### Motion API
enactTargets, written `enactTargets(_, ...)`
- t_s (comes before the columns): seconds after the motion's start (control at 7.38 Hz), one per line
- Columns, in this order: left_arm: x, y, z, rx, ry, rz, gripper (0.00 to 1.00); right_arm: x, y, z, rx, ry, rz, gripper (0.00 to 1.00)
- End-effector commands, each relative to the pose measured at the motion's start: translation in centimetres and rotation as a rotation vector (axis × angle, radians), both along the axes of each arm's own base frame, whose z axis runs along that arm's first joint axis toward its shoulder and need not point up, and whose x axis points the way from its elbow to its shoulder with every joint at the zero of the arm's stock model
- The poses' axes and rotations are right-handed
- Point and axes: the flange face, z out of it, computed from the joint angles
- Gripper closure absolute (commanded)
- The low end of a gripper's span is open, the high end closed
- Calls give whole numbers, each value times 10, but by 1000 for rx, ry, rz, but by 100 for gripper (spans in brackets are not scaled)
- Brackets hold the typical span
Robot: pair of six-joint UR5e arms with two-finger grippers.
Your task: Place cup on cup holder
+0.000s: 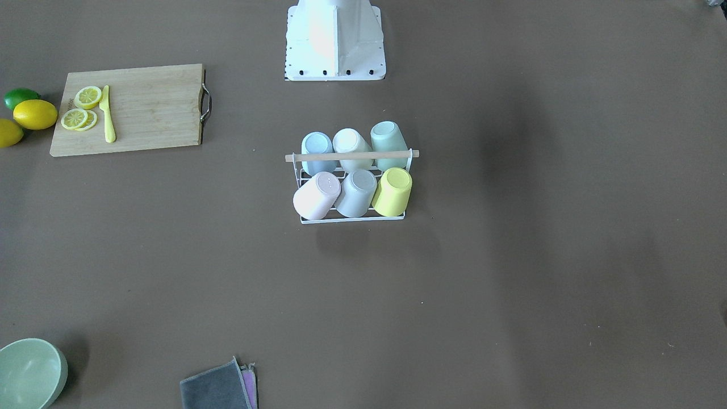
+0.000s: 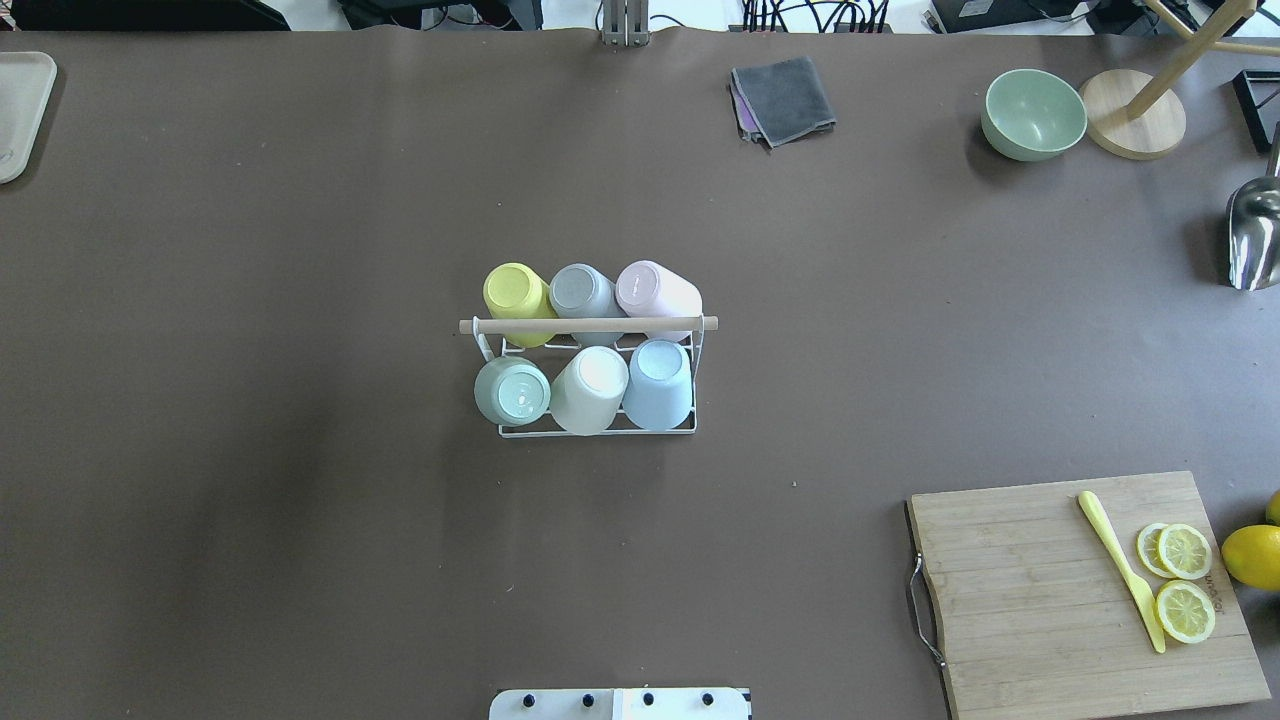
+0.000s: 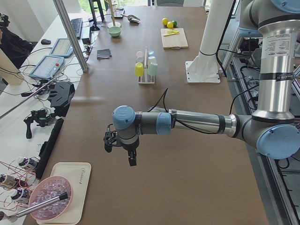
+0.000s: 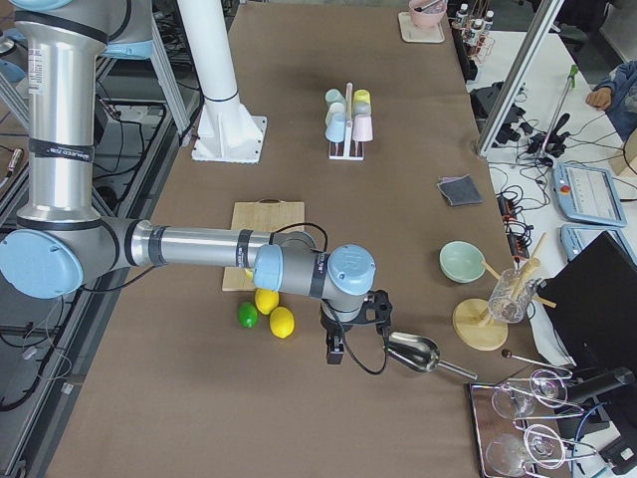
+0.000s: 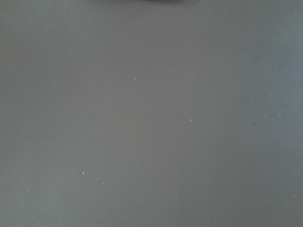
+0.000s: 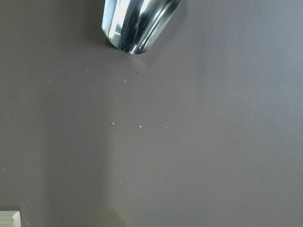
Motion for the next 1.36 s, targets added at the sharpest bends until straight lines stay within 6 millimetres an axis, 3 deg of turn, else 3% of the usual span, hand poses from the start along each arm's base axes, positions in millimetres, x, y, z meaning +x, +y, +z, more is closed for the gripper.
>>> enactTargets(0.0,0,2,3,-4,-1,1,2,2,0,0,1,-1,4,0)
enactTargets(1.22,0,1,1,-3,-1,0,2,9,0,-3,8,-2,20,0)
